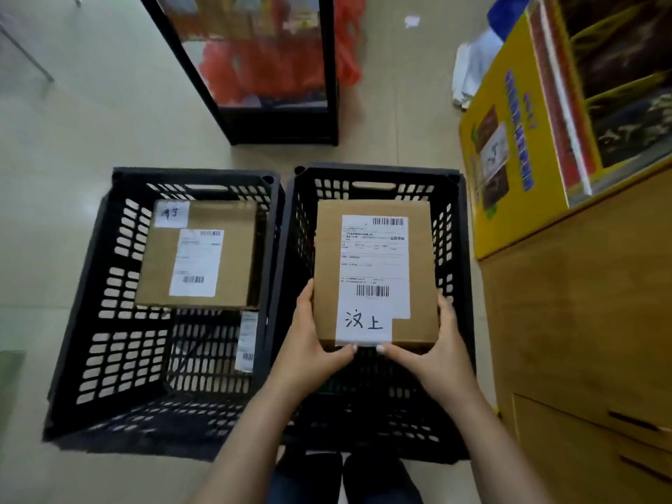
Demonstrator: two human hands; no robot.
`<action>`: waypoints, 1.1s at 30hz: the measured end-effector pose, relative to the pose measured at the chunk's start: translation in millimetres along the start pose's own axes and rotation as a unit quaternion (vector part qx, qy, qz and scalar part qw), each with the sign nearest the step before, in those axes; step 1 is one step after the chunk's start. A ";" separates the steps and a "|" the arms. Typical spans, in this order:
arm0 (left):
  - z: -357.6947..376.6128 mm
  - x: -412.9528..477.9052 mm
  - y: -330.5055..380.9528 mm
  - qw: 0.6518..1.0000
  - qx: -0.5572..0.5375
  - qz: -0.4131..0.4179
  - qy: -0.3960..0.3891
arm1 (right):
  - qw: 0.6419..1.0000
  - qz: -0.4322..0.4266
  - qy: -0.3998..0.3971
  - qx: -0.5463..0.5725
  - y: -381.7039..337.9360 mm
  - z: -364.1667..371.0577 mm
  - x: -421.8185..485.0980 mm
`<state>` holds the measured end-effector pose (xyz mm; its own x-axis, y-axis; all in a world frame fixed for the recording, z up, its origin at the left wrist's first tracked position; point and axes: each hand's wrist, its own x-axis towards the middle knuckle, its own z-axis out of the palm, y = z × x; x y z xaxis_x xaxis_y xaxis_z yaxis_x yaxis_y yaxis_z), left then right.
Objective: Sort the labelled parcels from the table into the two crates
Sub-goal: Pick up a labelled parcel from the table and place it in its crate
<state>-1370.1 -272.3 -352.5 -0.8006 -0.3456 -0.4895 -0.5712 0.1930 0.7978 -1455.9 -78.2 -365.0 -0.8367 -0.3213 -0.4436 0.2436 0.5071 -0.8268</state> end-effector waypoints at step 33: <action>57.6 185.2 -123.4 0.949 0.309 0.054 0.008 | 0.949 -0.079 -0.091 -0.290 102.6 91.3 196.6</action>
<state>-1458.4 -307.2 -561.8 -0.8602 -0.3057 -0.4081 -0.4872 0.7289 0.4810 -1550.6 -162.3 -568.6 -0.7286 -0.5367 -0.4256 -0.2336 0.7788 -0.5821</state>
